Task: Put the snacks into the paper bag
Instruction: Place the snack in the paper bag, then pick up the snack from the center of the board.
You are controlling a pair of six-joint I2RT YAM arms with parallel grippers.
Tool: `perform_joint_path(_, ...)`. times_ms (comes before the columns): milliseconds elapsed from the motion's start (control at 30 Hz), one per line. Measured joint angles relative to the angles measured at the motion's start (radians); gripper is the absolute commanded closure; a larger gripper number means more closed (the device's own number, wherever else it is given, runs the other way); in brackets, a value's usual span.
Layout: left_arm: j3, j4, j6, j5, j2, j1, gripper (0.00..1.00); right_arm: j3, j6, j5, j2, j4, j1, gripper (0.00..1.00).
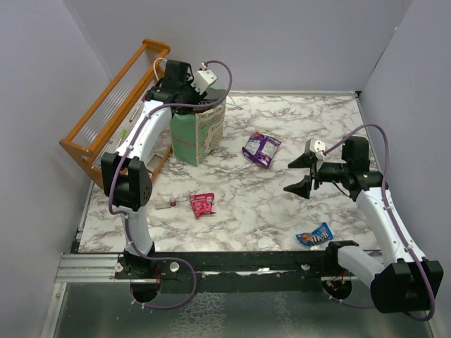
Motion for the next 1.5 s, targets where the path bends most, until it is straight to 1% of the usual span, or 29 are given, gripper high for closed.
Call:
perform_joint_path(233,0.040,-0.013,-0.050,-0.039,0.008,0.020,0.44,-0.001,0.000,0.000,0.000,0.000,0.000,0.19)
perform_joint_path(267,0.051,-0.017,-0.058,-0.041,0.008,0.020,0.42,-0.001,0.000,0.000,0.000,0.000,0.000,0.19)
perform_joint_path(433,0.064,-0.015,-0.101,-0.040,-0.011,0.026,0.25,-0.006,0.011,0.008,-0.002,0.013,0.000,0.19)
perform_joint_path(467,0.064,-0.015,-0.108,-0.040,-0.018,0.026,0.20,-0.010,0.019,0.014,-0.003,0.021,0.000,0.19)
perform_joint_path(600,-0.011,0.037,-0.152,-0.040,-0.115,0.027,0.06,-0.022,0.063,0.061,-0.002,0.055,0.000,0.19)
perform_joint_path(667,-0.066,0.065,-0.172,-0.039,-0.188,0.027,0.01,-0.026,0.089,0.085,-0.001,0.077,0.000,0.19)
perform_joint_path(900,-0.251,0.156,-0.230,-0.005,-0.464,0.031,0.01,-0.047,0.164,0.173,0.008,0.158,0.000,0.20)
perform_joint_path(1067,-0.368,0.149,-0.252,0.061,-0.599,0.031,0.01,-0.055,0.200,0.231,0.051,0.210,0.017,0.24)
perform_joint_path(1233,-0.508,0.097,-0.264,0.128,-0.707,0.031,0.01,-0.035,0.219,0.353,0.166,0.261,0.101,0.27)
perform_joint_path(1500,-0.697,0.046,-0.266,0.243,-0.853,0.031,0.01,0.055,0.235,0.609,0.428,0.349,0.257,0.38)
